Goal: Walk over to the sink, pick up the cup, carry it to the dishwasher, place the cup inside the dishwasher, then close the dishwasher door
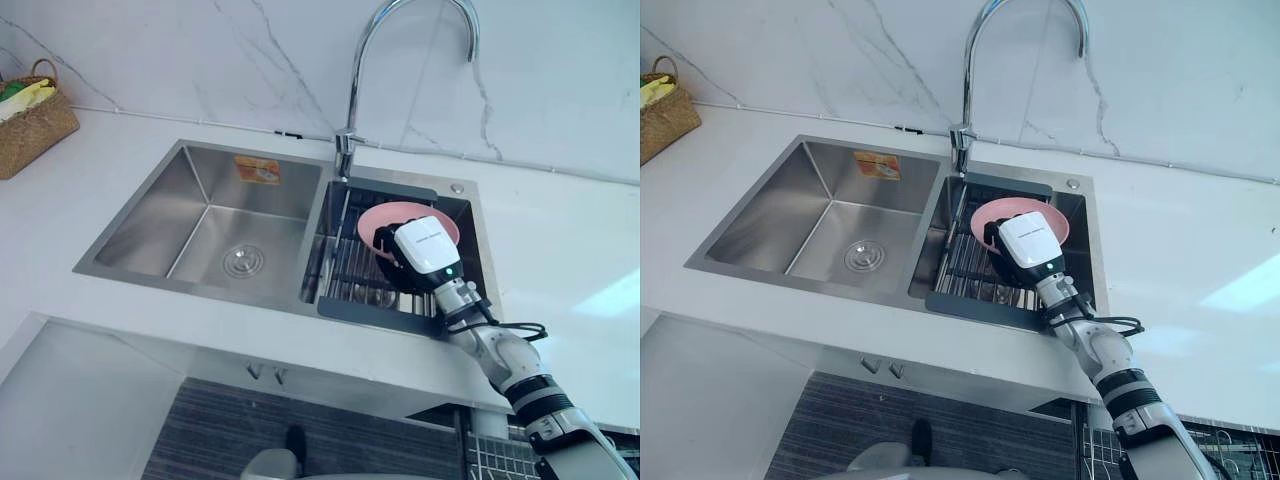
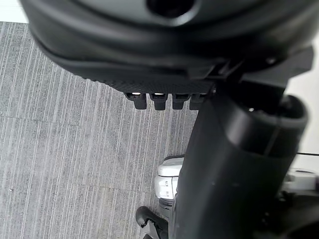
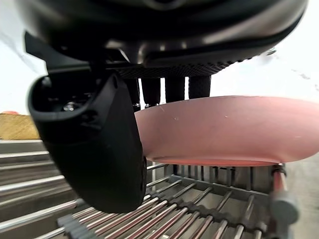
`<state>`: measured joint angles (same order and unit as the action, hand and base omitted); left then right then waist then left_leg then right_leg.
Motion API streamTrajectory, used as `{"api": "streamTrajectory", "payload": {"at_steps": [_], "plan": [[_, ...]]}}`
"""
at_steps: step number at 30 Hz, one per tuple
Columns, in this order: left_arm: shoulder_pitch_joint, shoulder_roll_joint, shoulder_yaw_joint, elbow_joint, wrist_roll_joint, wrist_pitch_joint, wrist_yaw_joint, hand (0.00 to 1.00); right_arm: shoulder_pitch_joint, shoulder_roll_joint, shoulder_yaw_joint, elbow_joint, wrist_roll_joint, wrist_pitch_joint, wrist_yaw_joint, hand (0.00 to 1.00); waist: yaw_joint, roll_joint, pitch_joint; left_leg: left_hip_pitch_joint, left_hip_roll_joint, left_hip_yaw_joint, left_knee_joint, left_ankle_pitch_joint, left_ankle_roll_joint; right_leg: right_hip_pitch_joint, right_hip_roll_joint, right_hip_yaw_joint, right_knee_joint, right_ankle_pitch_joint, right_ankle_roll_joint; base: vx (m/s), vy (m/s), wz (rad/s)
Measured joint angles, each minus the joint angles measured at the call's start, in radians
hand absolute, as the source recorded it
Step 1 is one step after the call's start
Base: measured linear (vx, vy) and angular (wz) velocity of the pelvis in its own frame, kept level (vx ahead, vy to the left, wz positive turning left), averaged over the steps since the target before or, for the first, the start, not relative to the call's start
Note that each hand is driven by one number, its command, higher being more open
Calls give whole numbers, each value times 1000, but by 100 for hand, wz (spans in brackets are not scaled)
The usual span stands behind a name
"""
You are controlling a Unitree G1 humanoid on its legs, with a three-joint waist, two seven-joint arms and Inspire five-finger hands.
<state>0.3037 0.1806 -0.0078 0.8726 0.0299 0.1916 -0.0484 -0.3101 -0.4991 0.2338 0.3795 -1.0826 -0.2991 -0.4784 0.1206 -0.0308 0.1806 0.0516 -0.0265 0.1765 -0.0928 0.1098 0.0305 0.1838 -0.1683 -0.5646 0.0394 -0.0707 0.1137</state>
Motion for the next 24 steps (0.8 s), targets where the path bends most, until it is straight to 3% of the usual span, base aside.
{"api": "streamTrajectory", "payload": {"at_steps": [7,13,18,22,24], "plan": [[1,-6,1,-4,0,-1,0,100,15,-21,-79,-91,43,-36,-18,0,-7,8,5,-3,3,10,1,-1,0,-12,0,14,7,0,0,2,-2,-4],[8,-7,1,-5,-1,-1,1,100,144,-49,-278,-449,149,-37,7,0,-28,8,4,1,7,43,1,-13,2,-40,-8,54,41,-4,-7,4,5,-17],[21,-7,1,-4,-2,3,7,100,303,-64,-486,-509,194,39,27,0,-67,0,-4,2,4,97,0,-27,10,-103,-34,115,125,-23,-15,-13,52,-32],[21,-2,7,-4,7,31,26,100,416,-63,-630,-501,263,139,3,0,-113,-28,1,1,4,193,0,-43,24,-193,-51,188,204,-24,-22,-43,62,-65],[17,2,39,-5,10,51,46,100,452,-56,-679,-498,296,164,-40,0,-142,-47,3,3,17,258,0,-53,28,-248,-52,162,253,-6,-50,-67,21,-97]]}}
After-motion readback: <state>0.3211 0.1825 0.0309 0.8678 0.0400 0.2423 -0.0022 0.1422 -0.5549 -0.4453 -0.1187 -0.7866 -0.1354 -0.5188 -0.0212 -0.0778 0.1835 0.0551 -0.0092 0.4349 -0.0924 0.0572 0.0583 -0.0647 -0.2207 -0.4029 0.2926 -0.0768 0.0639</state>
